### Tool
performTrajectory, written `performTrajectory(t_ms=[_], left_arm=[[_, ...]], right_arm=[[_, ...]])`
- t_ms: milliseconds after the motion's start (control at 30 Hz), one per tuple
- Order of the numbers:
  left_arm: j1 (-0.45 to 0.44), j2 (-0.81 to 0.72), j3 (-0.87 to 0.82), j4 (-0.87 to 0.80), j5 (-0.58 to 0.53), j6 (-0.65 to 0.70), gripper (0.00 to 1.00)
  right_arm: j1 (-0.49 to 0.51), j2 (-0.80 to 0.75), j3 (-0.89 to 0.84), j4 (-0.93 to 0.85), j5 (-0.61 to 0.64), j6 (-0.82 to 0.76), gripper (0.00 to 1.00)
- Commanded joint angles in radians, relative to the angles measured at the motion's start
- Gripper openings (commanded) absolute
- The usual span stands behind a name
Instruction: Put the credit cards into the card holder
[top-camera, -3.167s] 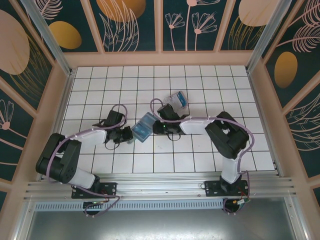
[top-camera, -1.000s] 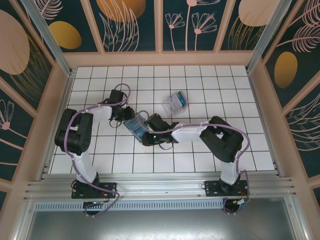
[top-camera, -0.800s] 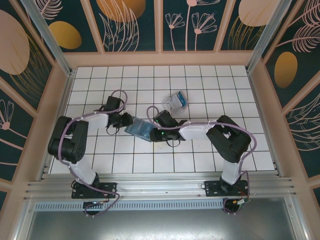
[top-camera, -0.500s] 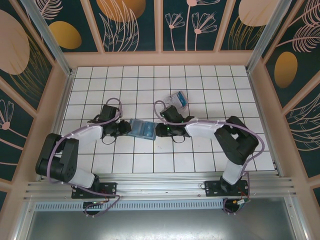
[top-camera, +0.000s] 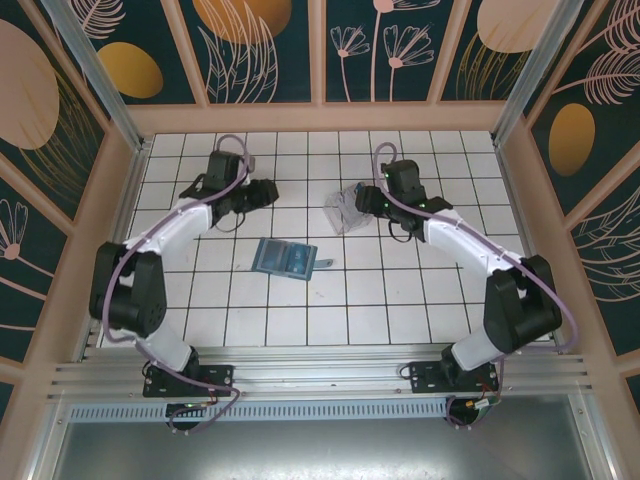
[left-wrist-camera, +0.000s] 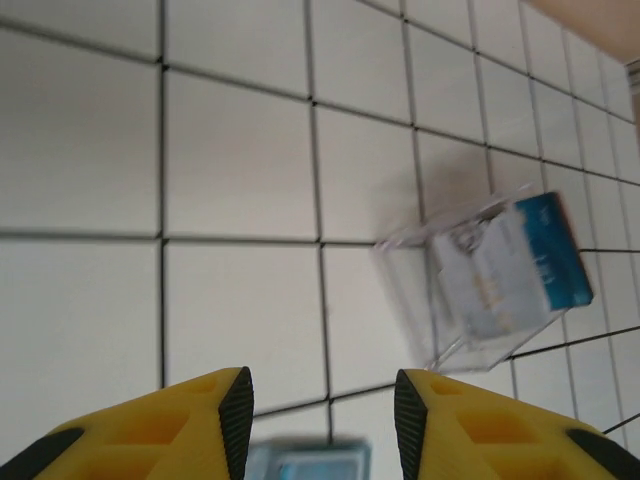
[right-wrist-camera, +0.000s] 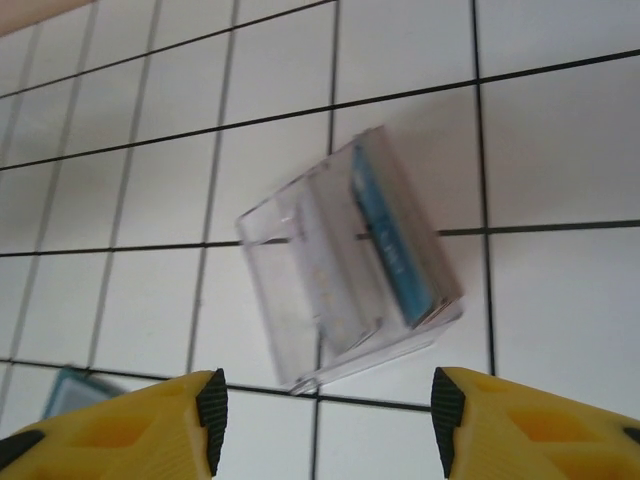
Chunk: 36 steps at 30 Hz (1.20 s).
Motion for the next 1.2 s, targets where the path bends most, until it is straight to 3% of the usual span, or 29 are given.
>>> performTrajectory(t_ms=[0,167,433,600,1167], left_arm=[[-0.052,0.121,0.117,-0.011,0.051,-0.009,0.45],[-0.113,0.302,0.299,-0.052,0.059,0.018,0.46],[-0.14,0.56,0.587,-0.143,0.088,0.062,0.46],[-0.169,0.657,0.734,-0.192,0.098,0.078,0.45],[-0.192,0.678,0.608,-0.138,0.097,0.079,0.43]], right_arm=[[-0.019,0.088,0.062,-0.073,0.057,-0.072,0.6],[-0.047,0.178,0.119,-0.077,0.062,-0.103,0.61],[-0.057,0.282,0.196,-0.091,0.044,-0.132,0.61],[-0.059,0.331,0.228,-0.098,0.032,-0.134,0.61],[-0.07,0.372,0.252,-0.098,0.09,-0.138,0.59]])
